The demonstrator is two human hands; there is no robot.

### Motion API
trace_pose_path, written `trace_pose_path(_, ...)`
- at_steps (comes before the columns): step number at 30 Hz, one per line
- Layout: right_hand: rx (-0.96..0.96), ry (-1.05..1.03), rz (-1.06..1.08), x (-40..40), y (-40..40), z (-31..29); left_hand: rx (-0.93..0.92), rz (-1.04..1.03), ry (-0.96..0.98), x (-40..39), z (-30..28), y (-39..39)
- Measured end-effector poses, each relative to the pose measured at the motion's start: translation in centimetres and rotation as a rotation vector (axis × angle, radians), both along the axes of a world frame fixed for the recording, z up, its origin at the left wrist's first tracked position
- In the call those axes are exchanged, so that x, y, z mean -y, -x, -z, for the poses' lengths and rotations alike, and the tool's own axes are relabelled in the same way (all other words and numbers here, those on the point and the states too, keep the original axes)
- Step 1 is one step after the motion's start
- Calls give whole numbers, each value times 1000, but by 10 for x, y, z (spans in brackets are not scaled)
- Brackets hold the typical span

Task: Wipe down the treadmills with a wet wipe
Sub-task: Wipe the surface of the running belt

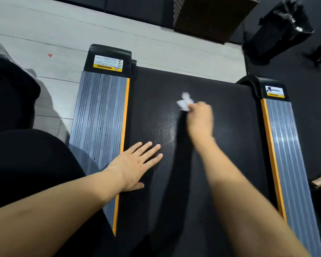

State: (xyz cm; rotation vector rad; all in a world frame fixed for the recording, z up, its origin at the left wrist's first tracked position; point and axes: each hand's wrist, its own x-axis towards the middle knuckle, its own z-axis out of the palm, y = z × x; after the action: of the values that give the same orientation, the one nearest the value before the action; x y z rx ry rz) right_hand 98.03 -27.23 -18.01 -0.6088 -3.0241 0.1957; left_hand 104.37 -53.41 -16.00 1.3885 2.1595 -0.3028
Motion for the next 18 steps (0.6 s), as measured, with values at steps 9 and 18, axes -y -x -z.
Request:
trace_pose_path(9,3,172,-122,106,26,-4,-10,-8,6,-1,3,2)
trace_pose_path(18,-70,-20,-78,-1,27,18,54,-65,-73,1,-9,0)
